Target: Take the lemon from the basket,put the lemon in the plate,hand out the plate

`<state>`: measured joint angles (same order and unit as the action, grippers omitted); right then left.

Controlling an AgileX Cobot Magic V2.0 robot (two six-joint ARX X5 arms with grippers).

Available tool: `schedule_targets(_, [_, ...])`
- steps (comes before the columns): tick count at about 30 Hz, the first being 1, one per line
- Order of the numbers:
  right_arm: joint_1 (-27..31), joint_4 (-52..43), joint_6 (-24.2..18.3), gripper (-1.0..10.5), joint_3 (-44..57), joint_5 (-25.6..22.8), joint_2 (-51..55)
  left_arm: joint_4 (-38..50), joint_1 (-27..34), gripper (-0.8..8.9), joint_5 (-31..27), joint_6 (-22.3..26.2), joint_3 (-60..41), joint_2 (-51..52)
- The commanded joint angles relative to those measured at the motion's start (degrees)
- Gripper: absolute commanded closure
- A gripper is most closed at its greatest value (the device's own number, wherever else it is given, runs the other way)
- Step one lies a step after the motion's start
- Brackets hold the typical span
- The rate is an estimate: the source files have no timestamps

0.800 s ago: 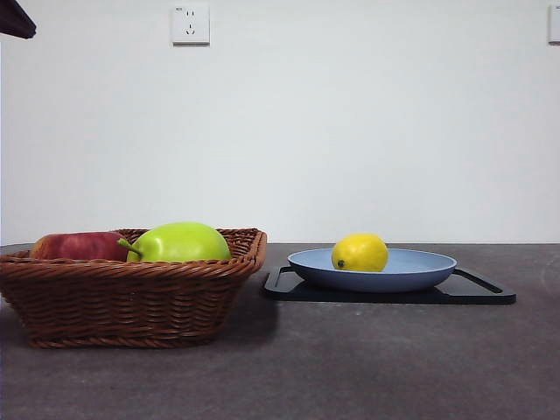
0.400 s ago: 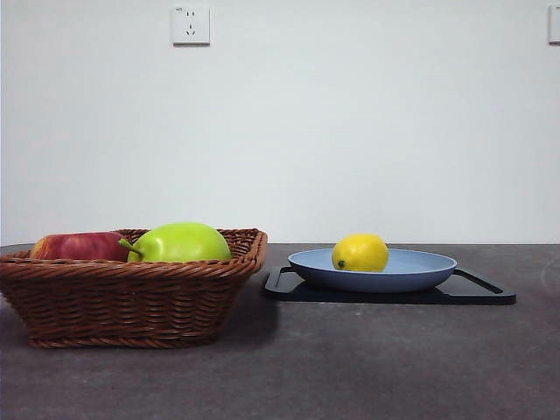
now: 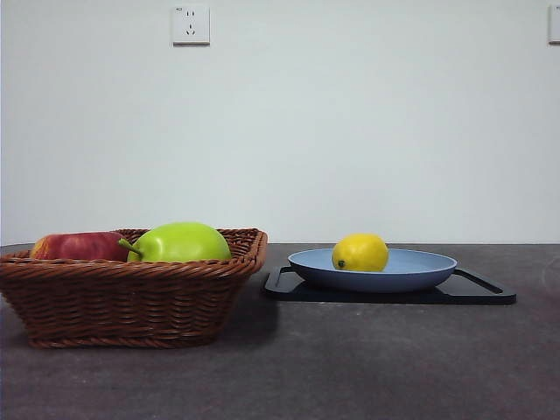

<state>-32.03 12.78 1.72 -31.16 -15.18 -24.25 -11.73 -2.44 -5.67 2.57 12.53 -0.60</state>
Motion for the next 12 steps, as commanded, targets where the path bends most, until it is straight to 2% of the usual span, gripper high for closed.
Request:
schedule_targets(1, [-0.4, -0.7, 0.6, 9.4, -0.4, -0.2, -0.1, 4.3, 0.8, 8.05, 0.0, 0.2, -4.7, 0.5])
schedule_targets(6, [-0.4, -0.7, 0.6, 9.4, -0.4, -0.2, -0.1, 8.8, 1.0, 8.05, 0.0, -3.1, -11.2, 0.5])
schedule_targets(12, [-0.4, -0.7, 0.6, 9.4, -0.4, -0.2, -0.1, 7.1, 1.0, 8.05, 0.0, -4.9, -12.2, 0.5])
